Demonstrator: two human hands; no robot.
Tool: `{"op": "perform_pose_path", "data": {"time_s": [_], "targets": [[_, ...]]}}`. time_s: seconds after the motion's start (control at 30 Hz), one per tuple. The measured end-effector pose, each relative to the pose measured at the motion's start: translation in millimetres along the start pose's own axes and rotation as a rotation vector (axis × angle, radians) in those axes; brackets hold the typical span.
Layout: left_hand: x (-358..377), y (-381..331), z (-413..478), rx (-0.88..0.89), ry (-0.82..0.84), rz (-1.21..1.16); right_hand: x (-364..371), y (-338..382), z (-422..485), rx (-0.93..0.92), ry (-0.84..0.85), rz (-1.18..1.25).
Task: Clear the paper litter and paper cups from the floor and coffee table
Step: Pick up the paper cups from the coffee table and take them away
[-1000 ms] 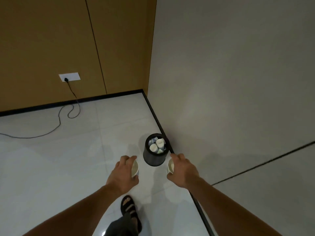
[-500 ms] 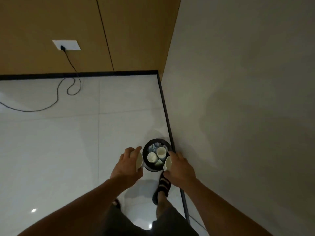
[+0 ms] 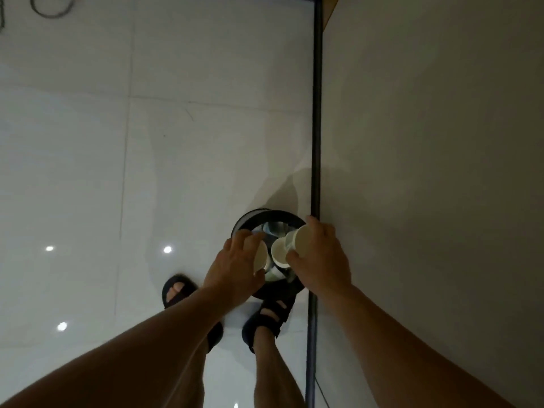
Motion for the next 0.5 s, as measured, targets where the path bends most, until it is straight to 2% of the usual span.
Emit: {"op": "perform_pose_path", "data": {"time_s": [0.1, 0.23, 0.33, 0.5], "targets": [[38.3, 32.6, 22.8, -0.032, 0.022, 0.069, 37.6, -4.9, 35.2, -0.040, 0.034, -0.026], [75.5, 33.9, 31.0, 0.068, 0.031, 0.087, 78.6, -12.4, 47.6, -0.090, 0.101, -0.148], [88.3, 35.0, 28.4, 0.060, 0.016, 0.064, 98.0, -22.3, 42.1, -0.116, 0.145, -0.234], [99.5, 41.5, 24.0, 0.097, -0.047, 0.291, 110.3, -33.7, 36.9, -0.216, 0.168, -0.313]]}}
Point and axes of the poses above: each hand's wrist, its own z-axis towards the middle knuckle, its own x-axis out of the palm, y = z × x, the point moved 9 cm from there along z, towards the middle knuckle
